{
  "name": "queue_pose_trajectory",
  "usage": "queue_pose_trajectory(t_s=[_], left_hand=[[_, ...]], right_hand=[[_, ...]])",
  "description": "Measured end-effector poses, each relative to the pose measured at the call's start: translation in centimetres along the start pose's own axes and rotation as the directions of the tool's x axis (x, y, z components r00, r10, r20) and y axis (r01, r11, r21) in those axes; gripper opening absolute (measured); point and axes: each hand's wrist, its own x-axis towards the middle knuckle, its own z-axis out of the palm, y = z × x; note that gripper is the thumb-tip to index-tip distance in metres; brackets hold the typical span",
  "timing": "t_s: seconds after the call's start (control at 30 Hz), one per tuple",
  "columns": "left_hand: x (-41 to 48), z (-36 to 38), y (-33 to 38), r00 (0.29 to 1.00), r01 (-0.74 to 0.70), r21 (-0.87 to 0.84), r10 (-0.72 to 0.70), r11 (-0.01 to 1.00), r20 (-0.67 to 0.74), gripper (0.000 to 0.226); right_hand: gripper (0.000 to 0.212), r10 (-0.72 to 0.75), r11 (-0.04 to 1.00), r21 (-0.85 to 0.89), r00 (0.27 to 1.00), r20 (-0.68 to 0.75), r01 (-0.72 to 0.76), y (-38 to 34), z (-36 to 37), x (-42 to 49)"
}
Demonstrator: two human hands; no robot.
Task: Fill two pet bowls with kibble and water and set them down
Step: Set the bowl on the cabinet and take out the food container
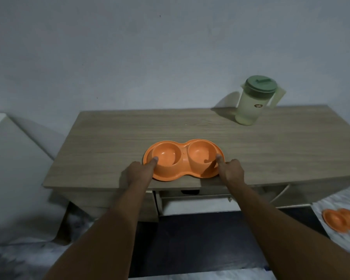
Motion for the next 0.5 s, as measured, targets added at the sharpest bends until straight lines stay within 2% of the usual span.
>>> queue_pose_trajectory(t_s=[0.1, 0.17, 0.23, 0.33, 0.43, 0.5], left_hand=[[-1.6, -0.6, -0.6, 0.995, 0.008, -0.047, -0.013, 0.999, -0.099, 0.064], [-2.2, -1.1, -1.7, 0.989, 0.005, -0.040, -0.011, 0.999, -0.150, 0.048], [-2.8, -1.6, -3.1, 0.981, 0.011, -0.046, -0.020, 0.999, -0.195, 0.039], [-3.7, -2.5, -4.9, 0.979, 0.092, -0.030, -0.096, 0.995, -0.177, 0.041], [-2.5, -2.9, -7.1, 0.979, 0.167, -0.131, -0.181, 0.977, -0.098, 0.048], [0.2, -2.7, -9.8, 0.974, 0.212, -0.247, -0.224, 0.945, -0.019, 0.045]], right_hand=[[0.051, -0.046, 0.998, 0.027, 0.985, -0.163, 0.051, 0.6, -0.4, -2.0], [0.036, -0.195, 0.981, -0.052, 0.962, -0.190, 0.188, 1.2, -0.2, -4.0], [0.028, -0.342, 0.934, -0.129, 0.937, -0.064, 0.332, 1.9, 0.7, -6.6], [0.018, -0.370, 0.907, -0.146, 0.913, 0.173, 0.395, 2.8, 3.4, -10.3], [0.017, -0.273, 0.941, -0.107, 0.907, 0.319, 0.321, 3.0, 6.5, -13.0], [0.019, -0.169, 0.982, -0.020, 0.916, 0.364, 0.189, 2.7, 9.0, -14.1]])
